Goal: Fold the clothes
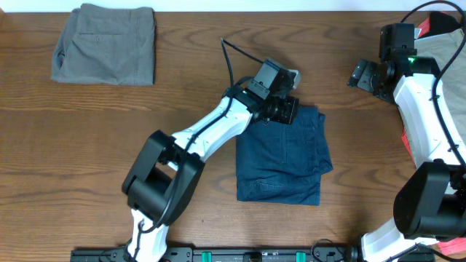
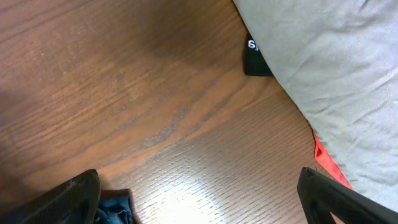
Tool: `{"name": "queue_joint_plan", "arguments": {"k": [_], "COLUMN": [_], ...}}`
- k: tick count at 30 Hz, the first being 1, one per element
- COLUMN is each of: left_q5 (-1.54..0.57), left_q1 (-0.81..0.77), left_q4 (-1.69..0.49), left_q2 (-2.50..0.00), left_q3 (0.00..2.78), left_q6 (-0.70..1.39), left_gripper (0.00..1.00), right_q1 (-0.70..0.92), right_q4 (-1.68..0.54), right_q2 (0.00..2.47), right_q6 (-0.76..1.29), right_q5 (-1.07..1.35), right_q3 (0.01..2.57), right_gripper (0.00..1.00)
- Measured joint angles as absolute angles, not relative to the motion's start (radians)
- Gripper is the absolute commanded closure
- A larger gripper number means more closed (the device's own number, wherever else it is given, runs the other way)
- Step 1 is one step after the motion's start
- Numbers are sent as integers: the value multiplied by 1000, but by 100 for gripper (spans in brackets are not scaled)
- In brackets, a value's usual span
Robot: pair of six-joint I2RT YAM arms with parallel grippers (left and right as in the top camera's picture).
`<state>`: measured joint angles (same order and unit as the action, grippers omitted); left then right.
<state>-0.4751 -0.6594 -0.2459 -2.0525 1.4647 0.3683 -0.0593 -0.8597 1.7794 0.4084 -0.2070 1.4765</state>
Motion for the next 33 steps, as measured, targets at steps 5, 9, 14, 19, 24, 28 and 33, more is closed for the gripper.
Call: {"name": "queue_joint_plan", "arguments": {"k": [5,9,14,19,24,28,33], "left_q5": [-467,-467,-468,-467,-496,-521,-529], "left_q1": [-659,-660,-675,-704,-722,-724,-724], "left_q4": [-184,-138,-89,-80,-81,-122,-251], "left_q2": [-2110,-2160,-2218,-2229,-2229,-2212,-2086], "left_q3": [1465,1465,1465,1469,1469,1468,1463], "left_q6": [400,446,480,497,498,497,477], "left_gripper": [94,94,94,94,94,94,94], "right_q1": [-59,-59,-59,-59,-59,-59,-59], "right_q4": [-860,-860,-860,-860,-860,-860,-859], "right_q2": [1779,1779,1779,1779,1779,1779,1779], "right_q6": [408,408,408,408,408,408,408], "right_q5": [-207,-207,-207,-207,-207,-207,-207], "right_q3": [1477,1477,1477,1477,1477,1477,1477], "right_gripper": [1,1,1,1,1,1,1]}}
